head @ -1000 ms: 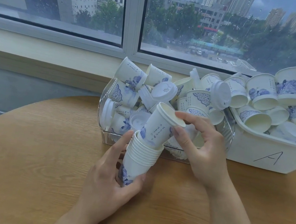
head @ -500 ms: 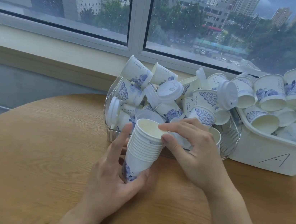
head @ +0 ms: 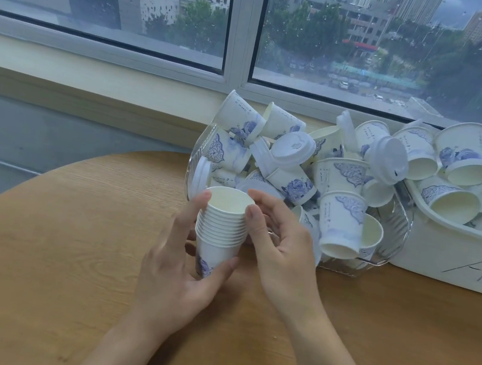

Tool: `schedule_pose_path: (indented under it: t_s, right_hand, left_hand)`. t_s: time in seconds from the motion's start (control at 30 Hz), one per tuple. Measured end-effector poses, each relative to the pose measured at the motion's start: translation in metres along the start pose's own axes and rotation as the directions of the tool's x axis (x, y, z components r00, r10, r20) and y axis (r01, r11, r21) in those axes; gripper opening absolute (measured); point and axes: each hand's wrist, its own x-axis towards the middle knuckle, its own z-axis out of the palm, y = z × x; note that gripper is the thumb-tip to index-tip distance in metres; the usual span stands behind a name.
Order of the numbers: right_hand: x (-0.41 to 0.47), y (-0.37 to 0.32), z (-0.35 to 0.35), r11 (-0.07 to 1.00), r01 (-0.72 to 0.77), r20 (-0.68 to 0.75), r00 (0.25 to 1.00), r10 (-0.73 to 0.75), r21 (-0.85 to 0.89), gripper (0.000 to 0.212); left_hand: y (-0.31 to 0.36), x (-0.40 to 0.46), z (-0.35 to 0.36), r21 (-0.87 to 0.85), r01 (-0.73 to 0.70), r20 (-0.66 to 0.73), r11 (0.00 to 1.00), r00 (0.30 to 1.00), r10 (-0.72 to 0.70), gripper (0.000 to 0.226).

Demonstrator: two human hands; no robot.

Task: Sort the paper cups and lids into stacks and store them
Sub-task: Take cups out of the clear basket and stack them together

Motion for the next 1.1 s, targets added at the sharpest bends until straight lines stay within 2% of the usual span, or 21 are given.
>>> schedule_pose_path:
  t_s: [0.37, 0.53, 0.77, 1.1]
  right_hand:
    - [-0.013, 0.027, 0.02, 0.999, -0.027, 0.103, 0.994, 0.023, 0.035, 0.043]
    - [-0.019, 0.042, 0.026, 0.997, -0.081, 0.132, 0.988, 0.079, 0.011, 0.051]
    - [-0.019, 0.048, 0.026, 0.995, -0.093, 0.126, 0.987, 0.096, -0.028, 0.051]
    - [-0.019, 0.046, 0.024, 0.993, -0.111, 0.15, 0.982, 0.117, -0.048, 0.051]
  left_hand:
    - [-0.01, 0.012, -0.02, 0.026, 0.07, -0.07, 0.997, 0.995, -0.068, 0.069]
    - [-0.018, 0.017, -0.03, 0.051, 0.082, -0.144, 0.995, 0.987, -0.074, 0.071]
    - [-0.028, 0.022, -0.044, 0.072, 0.123, -0.241, 0.99, 0.965, -0.102, 0.075]
    - [-0.039, 0.023, -0.044, 0.107, 0.16, -0.204, 0.981, 0.969, -0.136, 0.095]
